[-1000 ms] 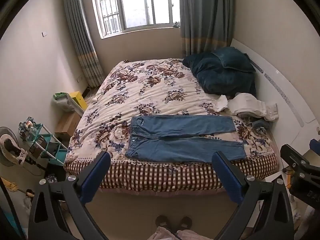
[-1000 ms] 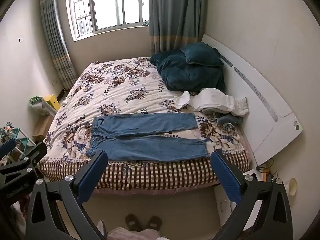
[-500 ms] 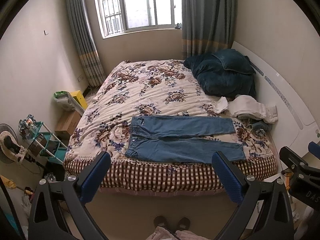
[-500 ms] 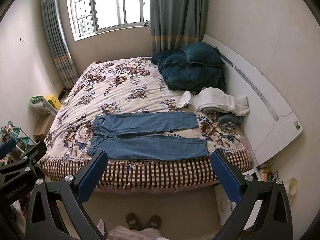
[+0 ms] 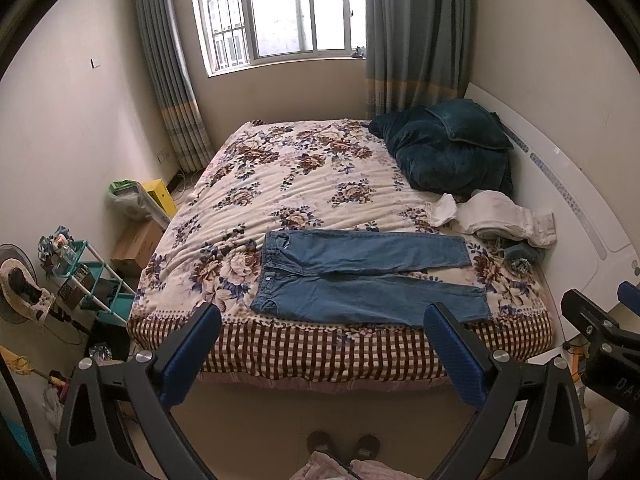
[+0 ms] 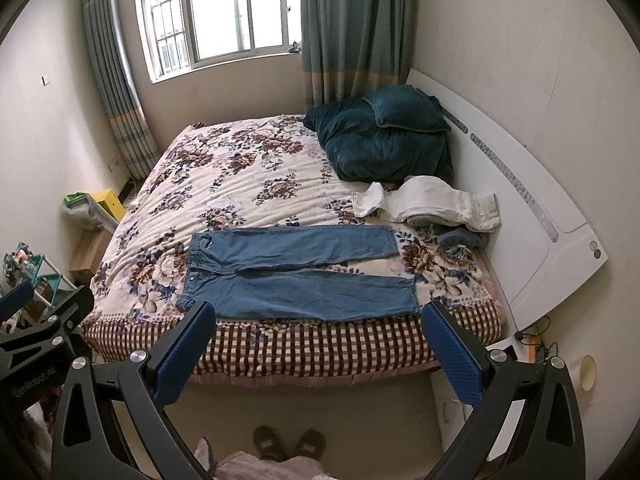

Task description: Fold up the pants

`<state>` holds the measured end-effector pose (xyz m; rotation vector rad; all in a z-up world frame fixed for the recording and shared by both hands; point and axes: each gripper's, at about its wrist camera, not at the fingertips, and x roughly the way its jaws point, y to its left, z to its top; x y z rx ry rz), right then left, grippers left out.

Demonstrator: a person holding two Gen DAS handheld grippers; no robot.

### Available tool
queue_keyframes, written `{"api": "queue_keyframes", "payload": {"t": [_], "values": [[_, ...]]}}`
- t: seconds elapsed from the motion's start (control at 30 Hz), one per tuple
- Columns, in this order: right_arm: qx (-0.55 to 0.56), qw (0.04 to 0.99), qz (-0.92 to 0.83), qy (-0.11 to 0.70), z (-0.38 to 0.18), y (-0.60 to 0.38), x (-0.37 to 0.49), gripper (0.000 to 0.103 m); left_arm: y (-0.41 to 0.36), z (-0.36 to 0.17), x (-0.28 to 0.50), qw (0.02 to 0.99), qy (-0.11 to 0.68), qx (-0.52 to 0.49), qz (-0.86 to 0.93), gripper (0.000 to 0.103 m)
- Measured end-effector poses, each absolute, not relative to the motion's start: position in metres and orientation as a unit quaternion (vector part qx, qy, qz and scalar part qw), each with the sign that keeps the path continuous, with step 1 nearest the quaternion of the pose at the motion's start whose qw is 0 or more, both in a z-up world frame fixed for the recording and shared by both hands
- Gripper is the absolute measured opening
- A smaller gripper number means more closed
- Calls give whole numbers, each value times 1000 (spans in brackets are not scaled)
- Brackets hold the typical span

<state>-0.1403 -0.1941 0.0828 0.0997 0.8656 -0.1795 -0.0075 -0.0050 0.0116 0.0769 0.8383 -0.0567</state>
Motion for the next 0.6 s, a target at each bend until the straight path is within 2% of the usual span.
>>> {"api": "queue_keyframes", "payload": {"t": [0.6], "values": [[50,905,-83,415,93,-194,-139,103,-7,10,-13,914,402,39,-26,103]]}}
